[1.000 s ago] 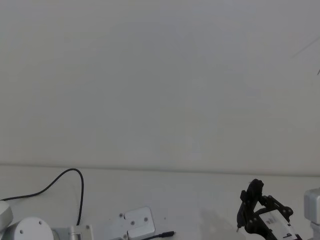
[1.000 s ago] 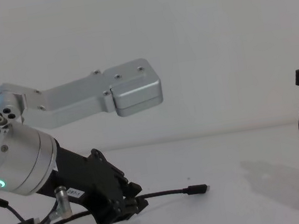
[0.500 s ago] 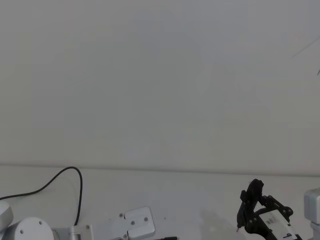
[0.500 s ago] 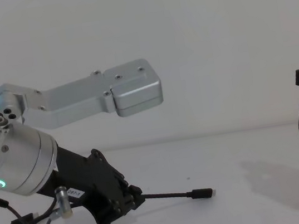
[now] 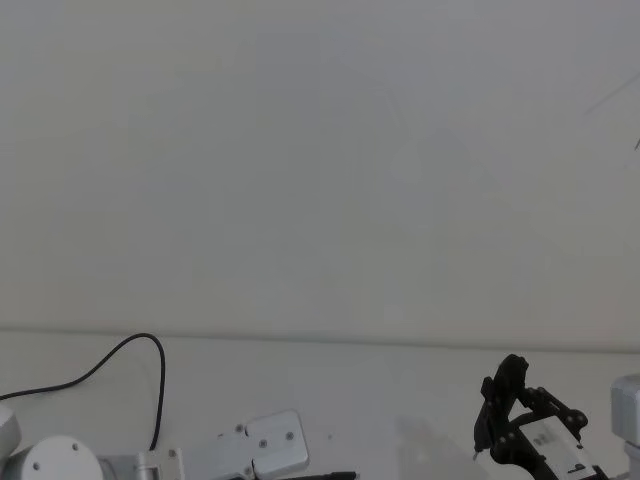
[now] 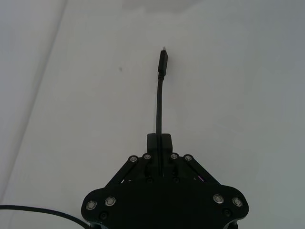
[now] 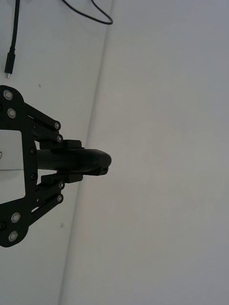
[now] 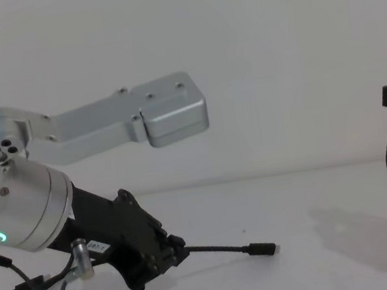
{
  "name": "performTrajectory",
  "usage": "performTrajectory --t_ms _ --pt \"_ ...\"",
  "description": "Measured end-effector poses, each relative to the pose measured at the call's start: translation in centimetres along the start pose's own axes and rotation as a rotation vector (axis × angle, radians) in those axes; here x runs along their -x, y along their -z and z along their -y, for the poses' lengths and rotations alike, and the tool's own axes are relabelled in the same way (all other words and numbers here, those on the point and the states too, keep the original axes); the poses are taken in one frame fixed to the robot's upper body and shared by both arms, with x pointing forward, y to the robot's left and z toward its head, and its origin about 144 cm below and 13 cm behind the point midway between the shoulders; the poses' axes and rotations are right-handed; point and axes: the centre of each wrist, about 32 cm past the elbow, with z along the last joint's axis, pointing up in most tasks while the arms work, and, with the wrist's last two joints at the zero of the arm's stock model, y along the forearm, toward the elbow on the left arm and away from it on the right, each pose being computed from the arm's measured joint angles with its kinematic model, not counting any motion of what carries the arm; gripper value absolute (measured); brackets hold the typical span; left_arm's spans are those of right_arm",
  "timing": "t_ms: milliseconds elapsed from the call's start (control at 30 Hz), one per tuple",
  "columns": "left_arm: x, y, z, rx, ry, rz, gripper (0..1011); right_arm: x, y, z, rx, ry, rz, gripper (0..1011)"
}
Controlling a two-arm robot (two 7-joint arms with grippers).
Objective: Pick up the data cable with the one hand.
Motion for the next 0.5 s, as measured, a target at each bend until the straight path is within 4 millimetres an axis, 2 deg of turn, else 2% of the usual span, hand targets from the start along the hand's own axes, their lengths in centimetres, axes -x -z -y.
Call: performTrajectory --t_ms 500 --pt "-0.7 1.0 -1.8 0.166 -0.004 -0.043 54 0.0 -2.6 0.6 -0.074 -0.071 -0.025 268"
